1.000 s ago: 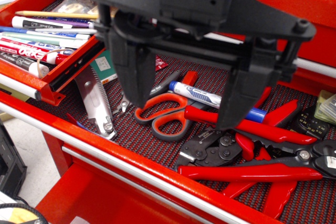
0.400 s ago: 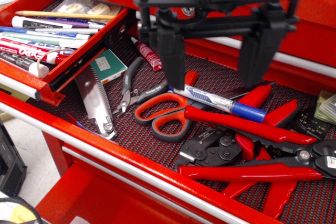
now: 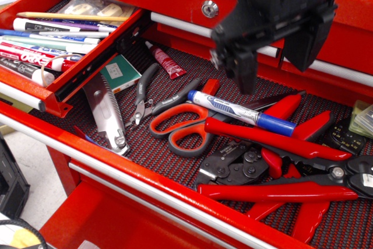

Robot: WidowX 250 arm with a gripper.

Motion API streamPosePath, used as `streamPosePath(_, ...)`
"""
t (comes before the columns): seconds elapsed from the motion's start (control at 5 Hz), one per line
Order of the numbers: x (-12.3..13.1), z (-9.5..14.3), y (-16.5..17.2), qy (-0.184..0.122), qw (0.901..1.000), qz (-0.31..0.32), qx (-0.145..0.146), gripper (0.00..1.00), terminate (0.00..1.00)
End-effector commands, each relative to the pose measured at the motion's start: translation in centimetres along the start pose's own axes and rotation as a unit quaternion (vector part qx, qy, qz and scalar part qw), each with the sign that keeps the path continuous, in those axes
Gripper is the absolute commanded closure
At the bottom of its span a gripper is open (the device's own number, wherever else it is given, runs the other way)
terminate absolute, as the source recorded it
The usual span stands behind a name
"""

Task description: Pick up blue pen and put into drawer

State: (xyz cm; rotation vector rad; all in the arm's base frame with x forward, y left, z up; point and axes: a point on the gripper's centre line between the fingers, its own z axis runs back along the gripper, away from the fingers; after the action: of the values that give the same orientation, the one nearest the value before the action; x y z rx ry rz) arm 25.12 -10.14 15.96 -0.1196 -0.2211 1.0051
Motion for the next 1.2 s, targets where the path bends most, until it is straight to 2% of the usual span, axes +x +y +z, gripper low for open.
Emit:
streamPosePath(0.0, 1.3, -2.5, -2.4, 0.004, 0.9969, -0.049, -0.061, 0.0, 0.0)
streamPosePath(0.4, 2.3, -5.6, -3.5, 0.04, 0.994, -0.074, -0.071, 0.0, 0.0)
streamPosePath(1.0, 3.2, -9.5, -2.1, 0.068, 0.9932, -0.061, -0.072, 0.0, 0.0)
